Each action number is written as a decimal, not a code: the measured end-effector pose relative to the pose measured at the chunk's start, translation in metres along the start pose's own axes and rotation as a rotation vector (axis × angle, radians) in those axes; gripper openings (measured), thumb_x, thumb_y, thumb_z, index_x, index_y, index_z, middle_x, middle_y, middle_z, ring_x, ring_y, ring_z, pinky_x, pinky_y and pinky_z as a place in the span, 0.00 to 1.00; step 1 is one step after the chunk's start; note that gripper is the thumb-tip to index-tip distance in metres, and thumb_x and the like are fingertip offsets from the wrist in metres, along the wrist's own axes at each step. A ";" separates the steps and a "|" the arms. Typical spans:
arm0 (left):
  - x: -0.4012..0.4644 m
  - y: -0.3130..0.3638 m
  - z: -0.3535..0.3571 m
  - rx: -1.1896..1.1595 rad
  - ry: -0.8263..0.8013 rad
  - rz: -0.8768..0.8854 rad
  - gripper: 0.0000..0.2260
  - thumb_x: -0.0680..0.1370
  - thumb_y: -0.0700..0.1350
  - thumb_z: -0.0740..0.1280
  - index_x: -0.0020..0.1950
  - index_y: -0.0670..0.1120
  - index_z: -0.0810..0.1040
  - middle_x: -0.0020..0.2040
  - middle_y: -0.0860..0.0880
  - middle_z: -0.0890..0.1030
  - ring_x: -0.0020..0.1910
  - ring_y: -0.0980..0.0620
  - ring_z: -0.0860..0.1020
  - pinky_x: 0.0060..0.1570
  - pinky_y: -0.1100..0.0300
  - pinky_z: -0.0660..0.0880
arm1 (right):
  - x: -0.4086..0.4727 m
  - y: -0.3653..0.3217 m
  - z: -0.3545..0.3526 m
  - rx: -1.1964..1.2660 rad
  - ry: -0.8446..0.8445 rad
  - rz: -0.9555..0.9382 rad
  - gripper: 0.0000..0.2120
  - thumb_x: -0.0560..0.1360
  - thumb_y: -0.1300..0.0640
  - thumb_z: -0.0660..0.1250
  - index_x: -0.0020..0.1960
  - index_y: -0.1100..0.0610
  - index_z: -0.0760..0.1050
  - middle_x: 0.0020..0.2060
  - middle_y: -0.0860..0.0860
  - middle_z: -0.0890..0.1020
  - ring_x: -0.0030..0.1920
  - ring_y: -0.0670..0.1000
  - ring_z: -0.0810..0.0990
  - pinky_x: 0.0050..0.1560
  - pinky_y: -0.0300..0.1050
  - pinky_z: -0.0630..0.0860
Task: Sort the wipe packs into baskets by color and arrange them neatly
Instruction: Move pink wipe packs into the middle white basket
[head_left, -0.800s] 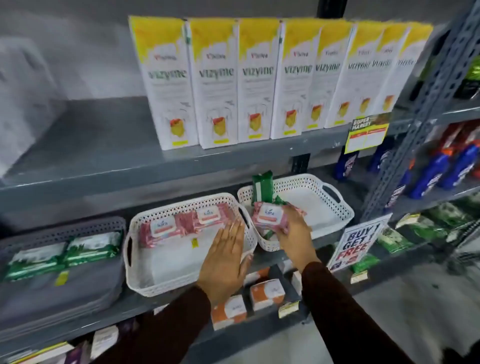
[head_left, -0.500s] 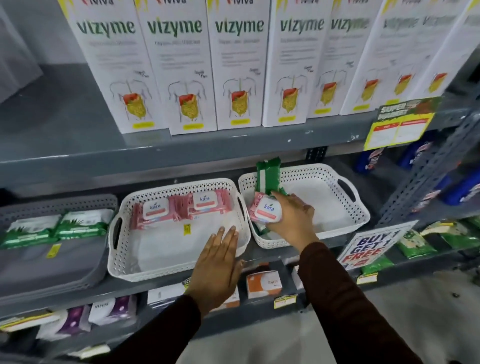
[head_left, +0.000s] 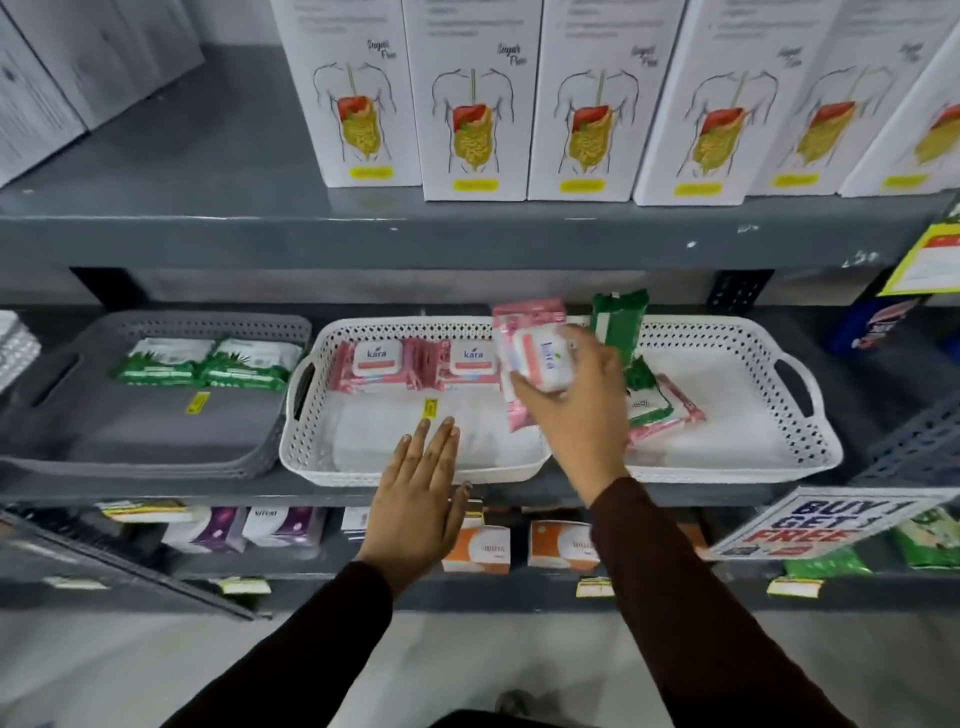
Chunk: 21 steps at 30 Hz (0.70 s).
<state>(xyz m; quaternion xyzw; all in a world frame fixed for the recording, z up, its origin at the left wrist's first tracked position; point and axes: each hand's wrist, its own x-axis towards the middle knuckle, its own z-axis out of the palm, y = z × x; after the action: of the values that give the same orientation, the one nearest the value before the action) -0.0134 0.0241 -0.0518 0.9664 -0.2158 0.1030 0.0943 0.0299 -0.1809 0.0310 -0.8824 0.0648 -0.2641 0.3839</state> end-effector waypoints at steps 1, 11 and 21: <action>0.000 0.001 0.001 0.002 0.005 -0.004 0.28 0.81 0.51 0.54 0.79 0.42 0.55 0.80 0.45 0.55 0.79 0.45 0.49 0.77 0.47 0.51 | -0.003 -0.008 0.012 -0.014 -0.060 -0.025 0.31 0.66 0.38 0.73 0.66 0.45 0.69 0.57 0.53 0.76 0.52 0.50 0.75 0.41 0.41 0.76; -0.002 0.001 0.003 0.025 0.008 0.003 0.27 0.81 0.51 0.54 0.79 0.42 0.56 0.79 0.45 0.59 0.79 0.46 0.52 0.76 0.46 0.53 | -0.001 -0.004 0.070 -0.408 -0.492 0.005 0.21 0.77 0.67 0.62 0.69 0.57 0.71 0.63 0.63 0.74 0.58 0.64 0.80 0.54 0.53 0.79; 0.004 0.007 0.008 0.102 -0.010 -0.064 0.31 0.81 0.55 0.53 0.79 0.41 0.51 0.80 0.43 0.53 0.79 0.43 0.46 0.77 0.44 0.50 | 0.006 0.013 0.030 -0.075 -0.285 0.073 0.16 0.76 0.68 0.63 0.59 0.57 0.81 0.52 0.58 0.81 0.49 0.59 0.82 0.48 0.53 0.81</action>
<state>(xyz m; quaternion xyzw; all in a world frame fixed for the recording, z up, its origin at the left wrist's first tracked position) -0.0122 0.0143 -0.0580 0.9768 -0.1798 0.1062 0.0472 0.0522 -0.1728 0.0070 -0.9218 0.0514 -0.1194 0.3653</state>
